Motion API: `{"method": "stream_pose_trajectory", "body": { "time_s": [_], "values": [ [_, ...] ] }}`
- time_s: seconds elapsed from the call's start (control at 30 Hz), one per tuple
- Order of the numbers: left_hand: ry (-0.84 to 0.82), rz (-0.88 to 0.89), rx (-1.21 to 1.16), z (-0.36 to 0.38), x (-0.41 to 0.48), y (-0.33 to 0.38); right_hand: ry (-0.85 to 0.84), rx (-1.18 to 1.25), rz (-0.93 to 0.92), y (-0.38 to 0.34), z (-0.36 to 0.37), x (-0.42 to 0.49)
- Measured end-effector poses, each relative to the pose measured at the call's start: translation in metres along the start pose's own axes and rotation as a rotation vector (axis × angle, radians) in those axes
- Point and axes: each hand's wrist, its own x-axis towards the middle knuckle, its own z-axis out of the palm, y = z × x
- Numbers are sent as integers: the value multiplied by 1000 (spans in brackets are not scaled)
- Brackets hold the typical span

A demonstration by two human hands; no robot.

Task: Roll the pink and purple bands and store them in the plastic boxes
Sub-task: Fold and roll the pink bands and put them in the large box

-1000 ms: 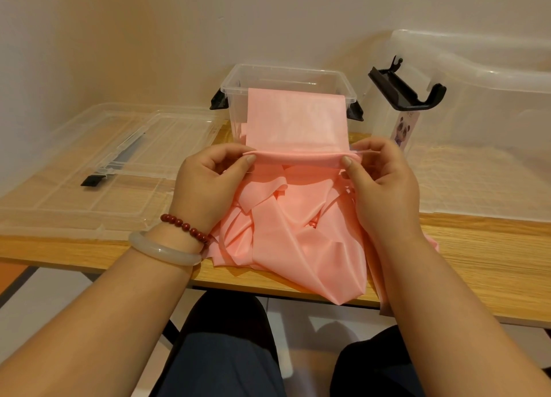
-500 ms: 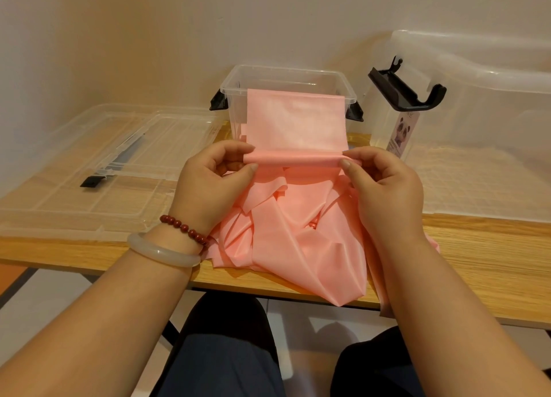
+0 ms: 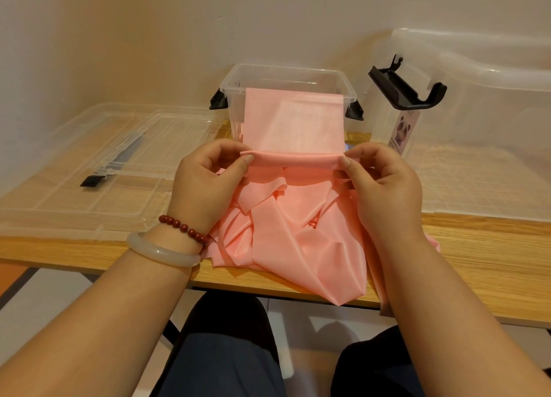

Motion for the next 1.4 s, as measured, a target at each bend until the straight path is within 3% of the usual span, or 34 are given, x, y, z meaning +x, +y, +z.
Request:
{"method": "stream_pose_trajectory", "body": {
  "time_s": [0.3, 0.57, 1.0, 1.4],
  "values": [
    [5, -69, -150, 2, -2, 4, -17, 14, 14, 2, 0, 1],
    [-4, -32, 30, 0, -1, 1, 3, -42, -69, 2, -1, 3],
    [-29, -56, -131, 2, -2, 3, -65, 1, -32, 1, 0, 0],
    [-12, -40, 9, 1, -1, 1, -27, -60, -131, 3, 1, 3]
  ]
}}
